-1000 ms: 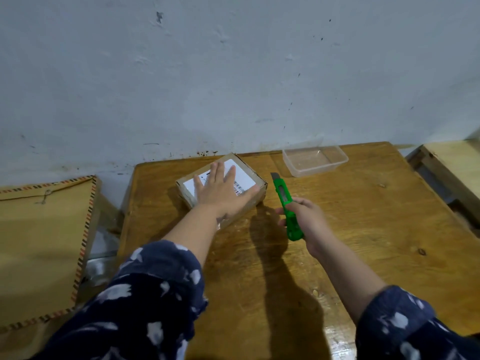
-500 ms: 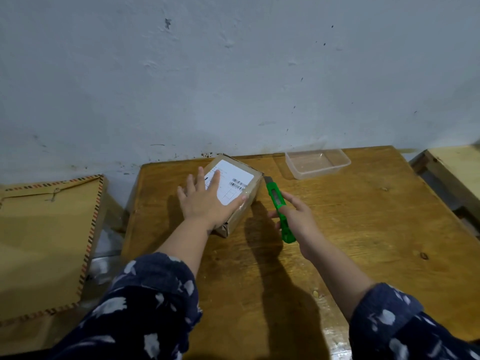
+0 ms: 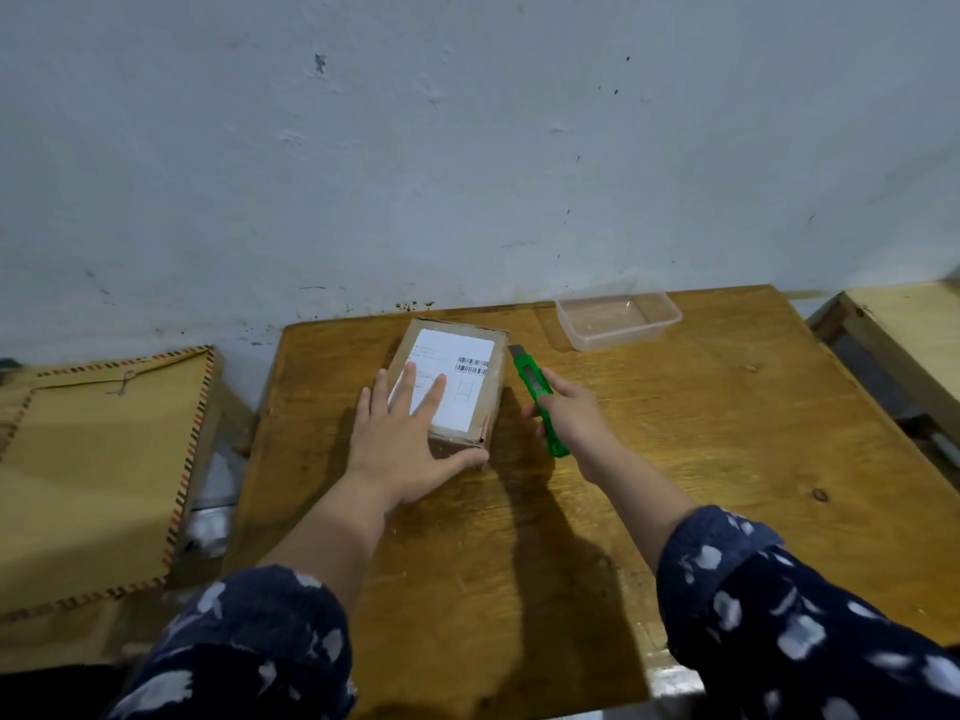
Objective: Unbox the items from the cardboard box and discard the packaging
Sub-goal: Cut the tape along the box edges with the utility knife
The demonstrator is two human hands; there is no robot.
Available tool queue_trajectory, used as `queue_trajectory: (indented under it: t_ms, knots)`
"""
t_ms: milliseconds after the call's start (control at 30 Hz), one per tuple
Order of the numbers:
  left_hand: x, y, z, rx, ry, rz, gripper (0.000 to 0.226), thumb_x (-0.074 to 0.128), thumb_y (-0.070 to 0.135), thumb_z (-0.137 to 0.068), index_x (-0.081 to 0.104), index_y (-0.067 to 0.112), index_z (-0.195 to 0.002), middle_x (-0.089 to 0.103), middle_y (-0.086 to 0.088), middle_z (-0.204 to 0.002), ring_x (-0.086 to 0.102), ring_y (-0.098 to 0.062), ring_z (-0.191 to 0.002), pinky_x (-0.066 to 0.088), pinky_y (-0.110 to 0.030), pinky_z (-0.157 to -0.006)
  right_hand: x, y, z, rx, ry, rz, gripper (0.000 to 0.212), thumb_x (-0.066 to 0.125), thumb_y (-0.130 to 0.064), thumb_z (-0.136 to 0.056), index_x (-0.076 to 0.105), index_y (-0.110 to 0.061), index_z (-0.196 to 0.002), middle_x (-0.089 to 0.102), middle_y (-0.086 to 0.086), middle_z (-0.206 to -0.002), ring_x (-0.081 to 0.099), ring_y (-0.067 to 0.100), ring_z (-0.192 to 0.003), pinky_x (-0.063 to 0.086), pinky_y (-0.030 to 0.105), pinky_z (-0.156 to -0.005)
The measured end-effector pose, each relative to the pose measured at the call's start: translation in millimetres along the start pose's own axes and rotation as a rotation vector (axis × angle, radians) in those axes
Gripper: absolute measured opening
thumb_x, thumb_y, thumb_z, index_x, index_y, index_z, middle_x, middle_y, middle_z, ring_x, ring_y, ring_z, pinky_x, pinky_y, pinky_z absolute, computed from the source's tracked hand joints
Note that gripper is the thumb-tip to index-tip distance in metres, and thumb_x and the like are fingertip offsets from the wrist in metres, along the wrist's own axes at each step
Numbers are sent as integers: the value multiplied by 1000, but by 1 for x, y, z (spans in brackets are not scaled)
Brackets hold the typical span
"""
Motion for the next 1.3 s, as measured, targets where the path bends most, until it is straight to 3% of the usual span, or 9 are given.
queue_trajectory:
  t_ms: [133,333,500,633,767,900,1000,1167,1300]
  knots:
    - [1,9,-1,110,-12,-68,108,11,94,-63,-12,35,-150,-20,-3,-159,-21,-24,-145,-11,-51,-117,-1,-6,-9,5,12,33,53,40,-9,-98,31,-26,-147,63,3,-81,49,13,-59,41,26,-56]
    - [2,23,-11,161,24,-140,89,21,76,-84,-11,27,-152,-16,-2,-160,-16,-22,-147,-6,-47,-119,-1,-18,-19,-8,62,81,55,41,-8,-96,31,-27,-147,63,3,-85,48,13,-59,39,24,-51]
    - [-2,40,-16,260,39,-164,80,26,68,-90,-8,29,-152,-12,1,-161,-12,-19,-147,1,-48,-120,-3,-29,-28,-65,121,248,57,42,-6,-93,34,-28,-145,63,10,-118,51,14,-62,41,26,-50]
    - [2,48,-22,273,21,-150,81,28,65,-92,-8,25,-152,-14,0,-161,-15,-17,-147,3,-49,-120,0,-49,-29,-139,112,442,56,41,-8,-93,33,-23,-146,57,11,-130,56,19,-77,42,24,-52]
    - [1,52,-23,241,43,-116,81,31,63,-92,-5,22,-153,-12,-1,-161,-14,-18,-147,1,-49,-120,-2,-50,-31,-109,67,395,56,40,-5,-90,39,-21,-144,60,10,-121,46,11,-61,36,23,-49]
    - [0,51,-23,238,53,-94,81,33,62,-92,-3,22,-153,-10,0,-161,-13,-17,-147,2,-50,-120,-11,-36,-23,-83,68,329,58,37,-1,-86,47,-24,-139,56,2,-88,47,14,-61,36,26,-49]
    - [-1,52,-22,221,45,-95,79,40,53,-95,-5,22,-152,-11,-1,-161,-13,-17,-147,2,-50,-119,-8,-32,-9,-93,32,383,57,39,-3,-84,54,-27,-133,58,1,-78,50,17,-59,37,28,-50]
    - [-3,55,-22,171,37,-49,85,40,53,-94,-11,17,-151,-14,-1,-160,-14,-16,-147,-3,-49,-119,6,-32,20,-196,73,490,51,44,-10,-88,52,-30,-133,66,4,-109,63,25,-85,53,35,-72]
    - [-2,54,-18,151,61,-59,83,42,46,-97,-13,14,-150,-13,-1,-161,-13,-15,-147,-5,-44,-119,-19,-45,4,-184,172,441,52,41,-12,-93,40,-29,-142,60,4,-112,60,21,-76,46,31,-56]
Point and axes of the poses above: each hand's wrist, its own z-axis away from the middle knuckle, its own x-axis out of the palm, y = z × x, the point moved 10 cm from there along -z, towards the middle knuckle
